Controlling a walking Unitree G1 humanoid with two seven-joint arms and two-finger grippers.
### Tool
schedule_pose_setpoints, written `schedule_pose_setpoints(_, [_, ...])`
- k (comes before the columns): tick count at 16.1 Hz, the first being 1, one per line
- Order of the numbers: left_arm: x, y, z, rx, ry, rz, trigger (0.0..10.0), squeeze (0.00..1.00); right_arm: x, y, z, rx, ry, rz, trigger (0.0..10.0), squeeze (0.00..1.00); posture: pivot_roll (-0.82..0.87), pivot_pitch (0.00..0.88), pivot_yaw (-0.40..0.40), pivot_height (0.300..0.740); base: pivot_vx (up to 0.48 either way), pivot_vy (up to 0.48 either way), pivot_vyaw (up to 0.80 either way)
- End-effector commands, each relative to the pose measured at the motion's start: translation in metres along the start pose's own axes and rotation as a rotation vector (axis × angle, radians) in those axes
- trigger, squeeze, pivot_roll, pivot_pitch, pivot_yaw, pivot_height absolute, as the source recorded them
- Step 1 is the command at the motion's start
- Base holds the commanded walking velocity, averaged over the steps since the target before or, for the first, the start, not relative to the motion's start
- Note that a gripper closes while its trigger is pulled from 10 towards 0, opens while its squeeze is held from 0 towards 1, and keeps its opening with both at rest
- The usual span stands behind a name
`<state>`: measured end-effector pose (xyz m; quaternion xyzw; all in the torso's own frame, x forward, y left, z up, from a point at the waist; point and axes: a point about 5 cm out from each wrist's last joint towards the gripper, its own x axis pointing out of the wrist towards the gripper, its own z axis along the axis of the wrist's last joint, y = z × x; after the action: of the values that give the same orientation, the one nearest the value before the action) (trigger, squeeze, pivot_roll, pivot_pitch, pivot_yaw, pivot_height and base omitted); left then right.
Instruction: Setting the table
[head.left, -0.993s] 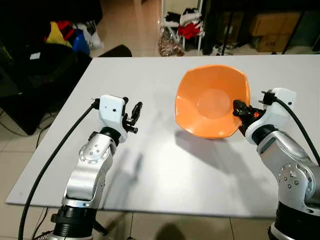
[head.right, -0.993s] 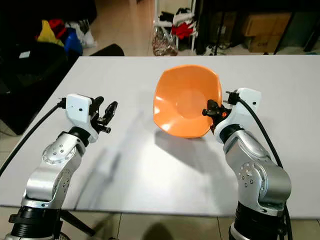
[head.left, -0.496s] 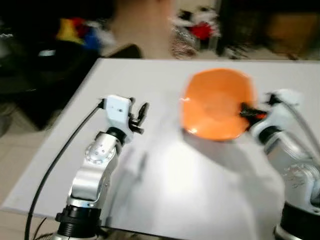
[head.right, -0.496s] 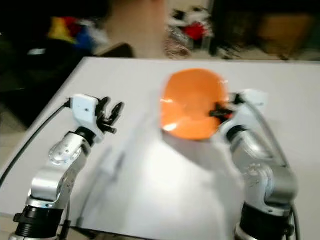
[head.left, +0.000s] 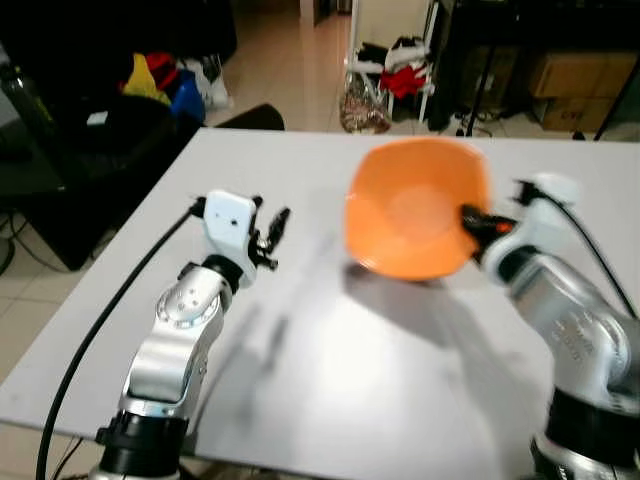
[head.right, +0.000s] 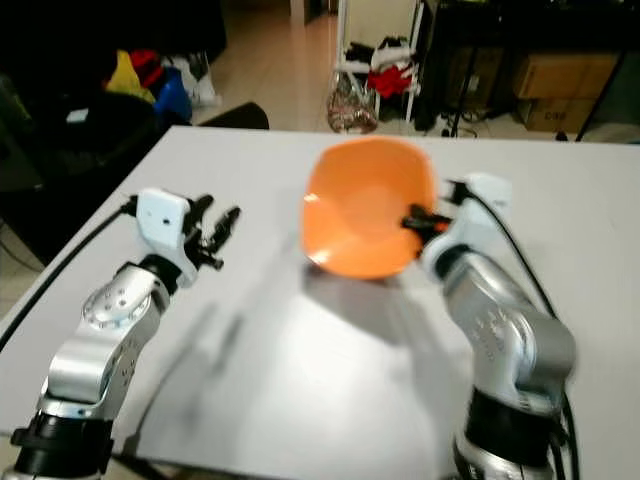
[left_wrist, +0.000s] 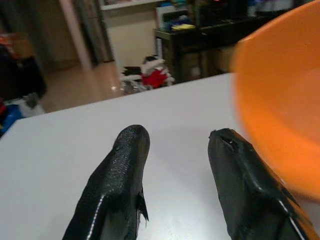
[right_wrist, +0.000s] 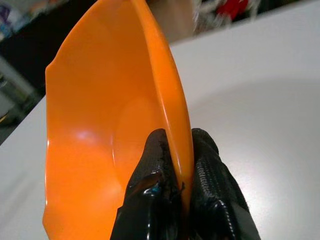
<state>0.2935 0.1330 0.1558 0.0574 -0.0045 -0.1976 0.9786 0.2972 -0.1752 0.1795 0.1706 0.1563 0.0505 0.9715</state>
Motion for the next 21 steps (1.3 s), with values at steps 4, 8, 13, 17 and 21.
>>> schedule_pose_setpoints(4, [-0.001, -0.003, 0.005, 0.025, 0.016, -0.146, 10.0, 0.00, 0.034, -0.001, 0.002, 0.133, 0.115, 0.040, 10.0, 0.00, 0.02, 0.000, 0.084, 0.727, 0.000, 0.000, 0.00])
schedule_pose_setpoints(8, [-0.014, -0.014, 0.007, 0.067, 0.061, -0.383, 10.0, 0.00, 0.062, -0.010, 0.000, 0.328, 0.251, 0.027, 10.0, 0.00, 0.06, 0.000, 0.073, 0.727, 0.000, 0.000, 0.00])
schedule_pose_setpoints(13, [-0.029, -0.023, -0.003, 0.091, 0.179, -0.546, 10.0, 0.00, 0.076, -0.003, -0.003, 0.419, 0.341, 0.060, 10.0, 0.00, 0.10, 0.000, 0.055, 0.727, 0.000, 0.000, 0.00])
schedule_pose_setpoints(17, [-0.028, -0.021, -0.001, 0.095, 0.177, -0.541, 10.0, 0.00, 0.077, -0.002, -0.003, 0.408, 0.383, 0.065, 10.0, 1.00, 0.11, 0.000, 0.045, 0.727, 0.000, 0.000, 0.00])
schedule_pose_setpoints(21, [-0.024, -0.020, 0.000, 0.105, 0.159, -0.526, 10.0, 0.00, 0.069, -0.007, 0.006, 0.340, 0.408, 0.070, 10.0, 1.00, 0.10, 0.000, 0.041, 0.727, 0.000, 0.000, 0.00])
